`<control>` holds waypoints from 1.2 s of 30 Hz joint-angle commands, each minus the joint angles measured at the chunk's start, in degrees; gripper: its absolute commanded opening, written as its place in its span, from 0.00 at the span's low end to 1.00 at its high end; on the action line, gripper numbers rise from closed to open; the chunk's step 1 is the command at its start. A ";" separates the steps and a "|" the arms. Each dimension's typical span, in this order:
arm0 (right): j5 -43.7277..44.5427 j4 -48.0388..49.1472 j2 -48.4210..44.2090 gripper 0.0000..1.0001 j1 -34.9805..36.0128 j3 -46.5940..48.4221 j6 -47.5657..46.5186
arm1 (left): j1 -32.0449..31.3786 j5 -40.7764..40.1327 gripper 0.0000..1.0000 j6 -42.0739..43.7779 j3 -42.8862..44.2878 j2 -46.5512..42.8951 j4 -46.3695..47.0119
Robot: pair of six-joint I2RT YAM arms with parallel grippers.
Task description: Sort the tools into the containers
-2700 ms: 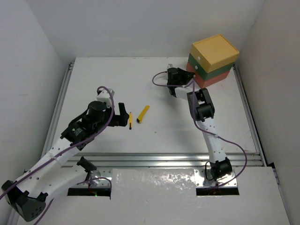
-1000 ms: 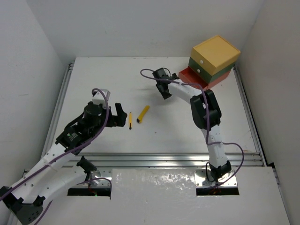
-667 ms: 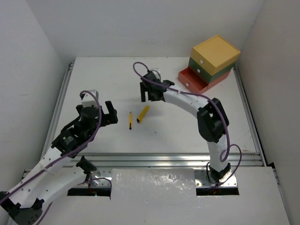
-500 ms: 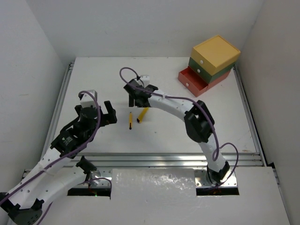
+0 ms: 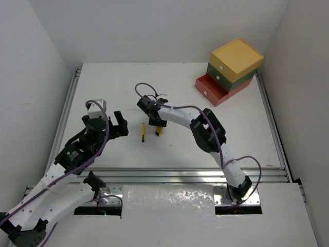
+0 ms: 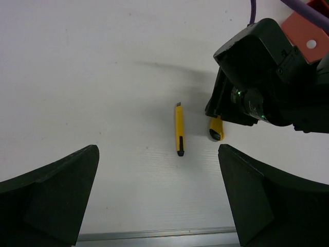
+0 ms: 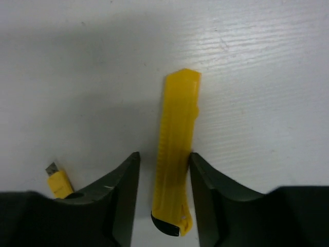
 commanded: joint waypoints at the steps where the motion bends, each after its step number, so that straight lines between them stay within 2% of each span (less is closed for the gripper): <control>1: -2.67 0.90 -0.36 0.41 -0.96 -4.73 0.32 | 0.16 0.76 1.00 0.46 1.51 -0.98 2.59; 2: -3.63 1.62 -0.98 0.36 -1.41 -5.80 -0.03 | 0.16 0.85 1.00 0.55 1.51 -0.98 2.59; 3: -4.86 2.23 -1.68 0.20 -1.67 -7.20 -0.38 | 0.16 0.93 1.00 0.55 1.51 -0.98 2.59; 4: -5.40 4.15 -2.56 0.16 -2.28 -8.52 -2.04 | 0.16 1.11 1.00 0.55 1.51 -0.98 2.68; 6: -6.36 6.01 -5.80 0.15 -2.90 -12.92 -4.07 | 0.16 1.72 1.00 0.81 1.33 -0.98 2.85; 8: -7.59 9.62 -8.44 0.15 -3.17 -16.08 -10.73 | 0.16 1.90 1.00 0.81 1.25 -1.07 2.94; 9: -6.81 9.62 -10.89 0.04 -3.17 -16.10 -12.93 | 0.16 2.08 1.00 0.90 1.33 -0.89 2.94; 10: -6.29 10.06 -12.22 0.00 -3.25 -16.44 -18.78 | 0.16 2.08 1.00 0.90 1.25 -0.98 2.94; 12: -5.76 10.94 -17.12 0.00 -3.95 -17.41 -25.40 | 0.16 1.99 1.00 0.90 1.25 -0.98 2.94; 14: -7.67 14.62 -21.27 0.00 -5.53 -21.36 -36.65 | 0.16 1.81 1.00 0.81 1.25 -1.15 2.94; 15: -11.25 16.55 -25.12 0.00 -8.24 -23.72 -43.12 | 0.16 1.90 1.00 0.81 1.25 -1.15 2.94; 17: -14.79 16.74 -27.61 0.00 -11.85 -24.09 -48.87 | 0.16 2.16 1.00 0.90 1.16 -0.89 3.29; 18: -15.94 16.31 -28.66 0.00 -15.17 -23.75 -54.82 | 0.16 2.51 1.00 1.07 1.16 -0.72 3.29; 25: -7.70 11.11 -21.74 0.02 -24.96 -9.52 -76.83 | 0.16 3.04 1.00 1.25 0.98 0.69 3.47; 29: 1.61 18.40 -17.52 0.01 -28.12 -6.87 -86.68 | 0.16 2.69 1.00 1.16 0.98 1.66 3.21; 31: 3.38 22.36 -16.11 0.02 -29.00 -5.03 -90.73 | 0.16 2.78 1.00 1.16 0.89 2.27 3.21; 35: 3.48 26.32 -12.60 0.08 -30.50 -2.83 -94.16 | 0.16 3.31 1.00 1.34 0.98 3.15 3.38; 36: 3.56 26.67 -11.63 0.17 -30.50 -1.17 -94.78 | 0.16 3.48 1.00 1.34 0.98 3.24 3.29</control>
